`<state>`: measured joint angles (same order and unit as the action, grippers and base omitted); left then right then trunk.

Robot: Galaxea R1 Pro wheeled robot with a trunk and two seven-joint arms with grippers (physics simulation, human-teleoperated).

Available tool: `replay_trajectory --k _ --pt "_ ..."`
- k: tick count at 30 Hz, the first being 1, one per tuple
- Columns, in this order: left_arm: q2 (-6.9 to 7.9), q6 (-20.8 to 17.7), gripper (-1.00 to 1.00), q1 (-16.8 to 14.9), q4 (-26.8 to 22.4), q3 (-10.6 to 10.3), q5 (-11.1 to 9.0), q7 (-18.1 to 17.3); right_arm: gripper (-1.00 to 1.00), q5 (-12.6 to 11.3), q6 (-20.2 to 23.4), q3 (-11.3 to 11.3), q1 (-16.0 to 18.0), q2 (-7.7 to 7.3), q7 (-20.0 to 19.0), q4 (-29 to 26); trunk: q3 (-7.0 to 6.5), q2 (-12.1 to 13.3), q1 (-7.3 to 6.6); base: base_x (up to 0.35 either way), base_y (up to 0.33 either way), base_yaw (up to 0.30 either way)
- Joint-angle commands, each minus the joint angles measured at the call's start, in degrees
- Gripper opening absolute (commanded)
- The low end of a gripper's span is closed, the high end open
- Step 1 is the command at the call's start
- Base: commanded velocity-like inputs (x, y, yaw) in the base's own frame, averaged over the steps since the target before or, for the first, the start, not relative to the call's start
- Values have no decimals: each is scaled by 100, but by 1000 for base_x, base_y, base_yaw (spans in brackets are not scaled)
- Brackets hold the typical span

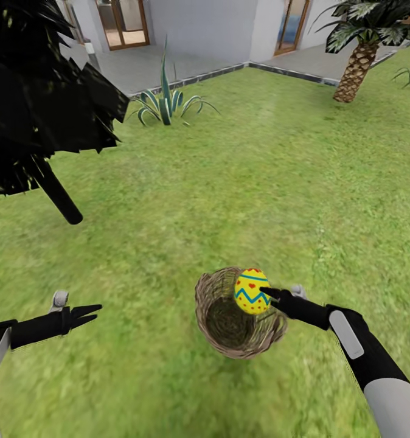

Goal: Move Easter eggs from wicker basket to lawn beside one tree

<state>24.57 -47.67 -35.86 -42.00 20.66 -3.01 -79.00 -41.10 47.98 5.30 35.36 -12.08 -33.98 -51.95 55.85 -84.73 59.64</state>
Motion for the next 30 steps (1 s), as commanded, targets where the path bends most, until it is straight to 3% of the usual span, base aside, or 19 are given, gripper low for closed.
replay_trajectory --k 1,3,6,11,20,30 --pt "25 -56 100 0 -1 1 -8 -62 -100 8 20 8 -7 -28 -233 5 -2 -2 0 0 0 -246" --pt "94 -53 100 1 -1 1 -22 -185 -100 23 -125 10 -17 -58 -613 19 -11 -2 0 0 0 -247" --pt "215 62 100 12 -4 -7 -1 -1087 -100 27 -415 15 -126 -83 -1135 55 -26 -2 0 0 0 -247" --pt "249 227 100 18 -9 -9 -13 -1100 -100 -8 -829 114 -160 -264 -1273 520 -52 -2 0 -131 0 -247" --pt "250 241 100 68 -44 -35 -24 -1100 -100 -12 -902 129 -161 -269 -1257 571 -101 -2 0 -178 -10 -247" --pt "246 241 100 71 -45 -57 -21 -1100 -100 -5 -939 138 -161 -260 -1196 604 -165 -2 0 -182 -166 -235"
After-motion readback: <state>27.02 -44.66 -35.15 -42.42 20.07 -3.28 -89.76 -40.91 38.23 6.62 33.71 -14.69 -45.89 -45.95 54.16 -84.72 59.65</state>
